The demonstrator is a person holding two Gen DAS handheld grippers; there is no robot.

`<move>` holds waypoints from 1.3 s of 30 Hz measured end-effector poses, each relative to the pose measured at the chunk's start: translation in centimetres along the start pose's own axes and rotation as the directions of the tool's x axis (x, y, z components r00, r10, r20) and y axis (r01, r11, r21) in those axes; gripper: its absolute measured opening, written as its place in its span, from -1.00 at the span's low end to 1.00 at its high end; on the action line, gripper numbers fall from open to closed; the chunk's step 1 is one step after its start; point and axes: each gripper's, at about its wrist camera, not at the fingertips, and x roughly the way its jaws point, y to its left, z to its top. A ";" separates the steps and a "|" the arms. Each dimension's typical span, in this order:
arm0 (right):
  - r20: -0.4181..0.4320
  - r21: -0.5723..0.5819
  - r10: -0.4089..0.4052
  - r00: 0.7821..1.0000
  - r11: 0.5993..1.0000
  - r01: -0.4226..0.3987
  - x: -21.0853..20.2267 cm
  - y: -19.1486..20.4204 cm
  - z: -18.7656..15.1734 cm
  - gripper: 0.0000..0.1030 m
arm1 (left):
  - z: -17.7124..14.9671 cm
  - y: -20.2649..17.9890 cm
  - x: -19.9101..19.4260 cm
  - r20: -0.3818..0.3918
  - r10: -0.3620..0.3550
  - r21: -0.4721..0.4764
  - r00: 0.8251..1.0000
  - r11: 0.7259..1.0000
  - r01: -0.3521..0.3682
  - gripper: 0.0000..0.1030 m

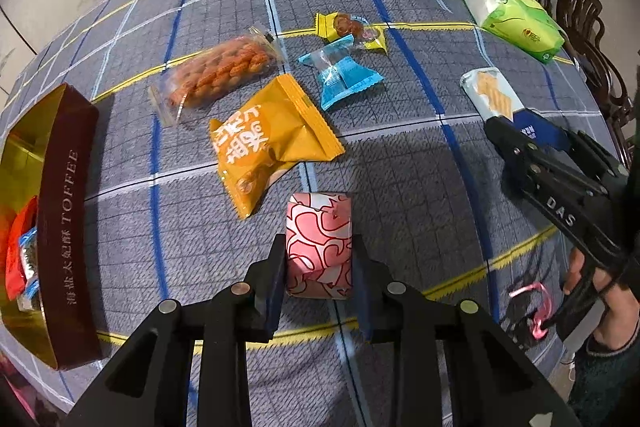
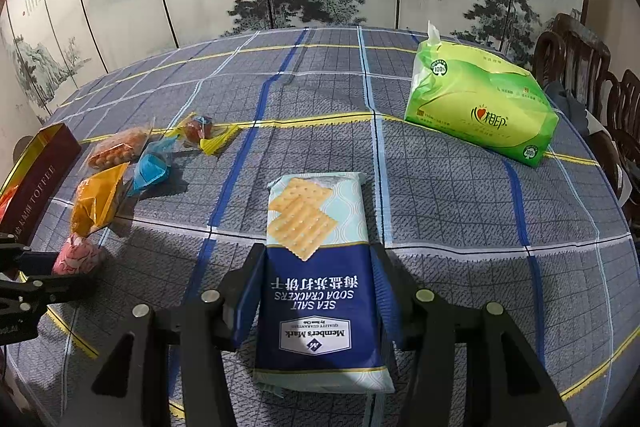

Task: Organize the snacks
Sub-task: 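Grasp the pink patterned packet with the left gripper while the right gripper holds the crackers box, then carry the pink packet into the gold tin and open the left gripper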

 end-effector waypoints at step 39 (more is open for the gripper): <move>-0.008 -0.036 -0.047 0.999 0.998 0.047 0.0 0.8 0.0 0.02 | -3.8 22.0 -7.1 0.056 0.247 -0.287 0.968 0.932 -0.221 -0.49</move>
